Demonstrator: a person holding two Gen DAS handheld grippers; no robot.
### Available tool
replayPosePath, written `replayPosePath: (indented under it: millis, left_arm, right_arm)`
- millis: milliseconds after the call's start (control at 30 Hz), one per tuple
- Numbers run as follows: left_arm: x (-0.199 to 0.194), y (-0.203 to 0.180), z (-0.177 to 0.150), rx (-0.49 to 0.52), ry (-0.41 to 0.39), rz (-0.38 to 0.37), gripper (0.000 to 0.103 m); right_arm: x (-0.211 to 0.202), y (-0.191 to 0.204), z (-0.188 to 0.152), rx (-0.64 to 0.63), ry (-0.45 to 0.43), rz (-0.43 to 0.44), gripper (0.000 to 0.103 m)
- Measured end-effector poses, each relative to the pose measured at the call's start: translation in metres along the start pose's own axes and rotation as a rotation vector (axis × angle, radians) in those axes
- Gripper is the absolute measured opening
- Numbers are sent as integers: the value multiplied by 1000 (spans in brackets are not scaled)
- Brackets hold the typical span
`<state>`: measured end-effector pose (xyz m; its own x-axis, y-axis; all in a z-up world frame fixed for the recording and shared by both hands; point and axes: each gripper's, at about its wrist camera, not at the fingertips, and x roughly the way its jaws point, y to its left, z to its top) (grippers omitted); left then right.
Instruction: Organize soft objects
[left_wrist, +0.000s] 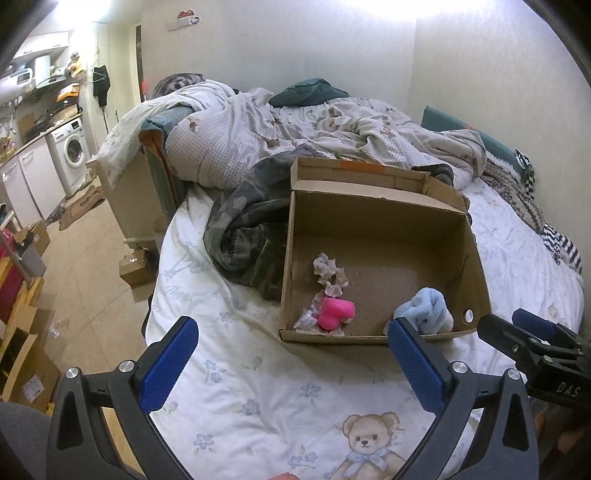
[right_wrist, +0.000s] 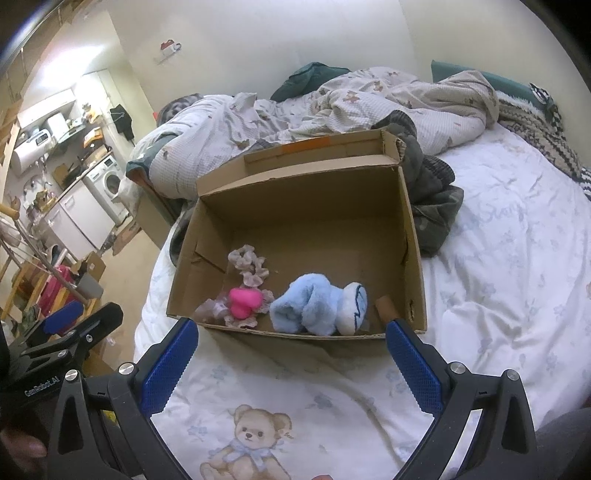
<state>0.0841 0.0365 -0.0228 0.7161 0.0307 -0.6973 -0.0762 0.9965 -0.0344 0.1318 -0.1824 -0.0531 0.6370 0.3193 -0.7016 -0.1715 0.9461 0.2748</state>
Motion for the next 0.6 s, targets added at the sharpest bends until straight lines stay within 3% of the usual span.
replayPosePath:
  millis: [600]
  left_arm:
    - [-1,-5,-1,14,4,-27,102]
  right_arm:
    - [1,0,1,-5,7,-15,103]
